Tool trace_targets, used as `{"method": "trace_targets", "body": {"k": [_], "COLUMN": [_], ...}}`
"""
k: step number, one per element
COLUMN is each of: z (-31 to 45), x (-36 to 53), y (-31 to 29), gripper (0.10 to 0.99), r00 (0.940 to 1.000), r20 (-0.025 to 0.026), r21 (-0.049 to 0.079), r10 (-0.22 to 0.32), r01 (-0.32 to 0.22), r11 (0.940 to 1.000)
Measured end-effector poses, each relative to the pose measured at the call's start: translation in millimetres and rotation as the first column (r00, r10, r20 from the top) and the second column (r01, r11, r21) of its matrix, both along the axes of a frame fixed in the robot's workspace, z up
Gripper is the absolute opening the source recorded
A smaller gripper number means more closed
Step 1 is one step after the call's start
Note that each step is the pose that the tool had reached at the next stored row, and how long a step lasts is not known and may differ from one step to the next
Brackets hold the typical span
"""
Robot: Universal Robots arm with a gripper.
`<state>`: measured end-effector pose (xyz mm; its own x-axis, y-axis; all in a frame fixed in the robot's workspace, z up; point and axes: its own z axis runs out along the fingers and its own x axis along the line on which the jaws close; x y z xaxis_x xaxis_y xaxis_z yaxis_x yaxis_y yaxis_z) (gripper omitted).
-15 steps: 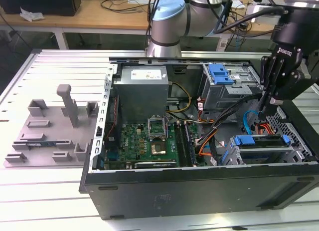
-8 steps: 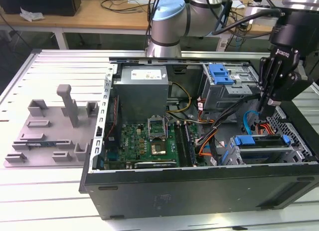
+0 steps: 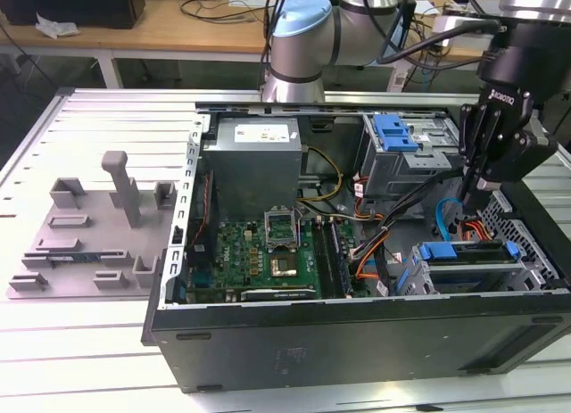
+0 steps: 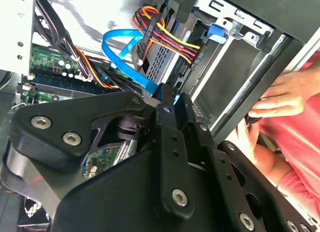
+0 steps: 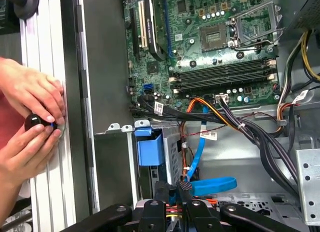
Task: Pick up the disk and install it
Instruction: 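Insert the second disk wire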
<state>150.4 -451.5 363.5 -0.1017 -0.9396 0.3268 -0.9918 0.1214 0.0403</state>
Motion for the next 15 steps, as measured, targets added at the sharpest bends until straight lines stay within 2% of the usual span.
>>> {"method": "trace_targets", "body": {"k": [7,8,9,15], "z": [-1.3,-1.3,-1.4,-1.5], "x": [-0.1,-0.1,-0.1,-0.4], "y": [0.8,0.9,1.0,0.6], "gripper": [0.239,0.224,0.161,0.161], "r00": [1.0,1.0,1.0,1.0], "r20": [0.0,0.0001,0.0,0.0001], "r21": [-0.001,-0.001,-0.001,-0.001], "r10": [0.0,0.0,0.0,0.0], "r01": [0.0,0.0,0.0,0.0], "r11": [1.0,1.0,1.0,1.0]}}
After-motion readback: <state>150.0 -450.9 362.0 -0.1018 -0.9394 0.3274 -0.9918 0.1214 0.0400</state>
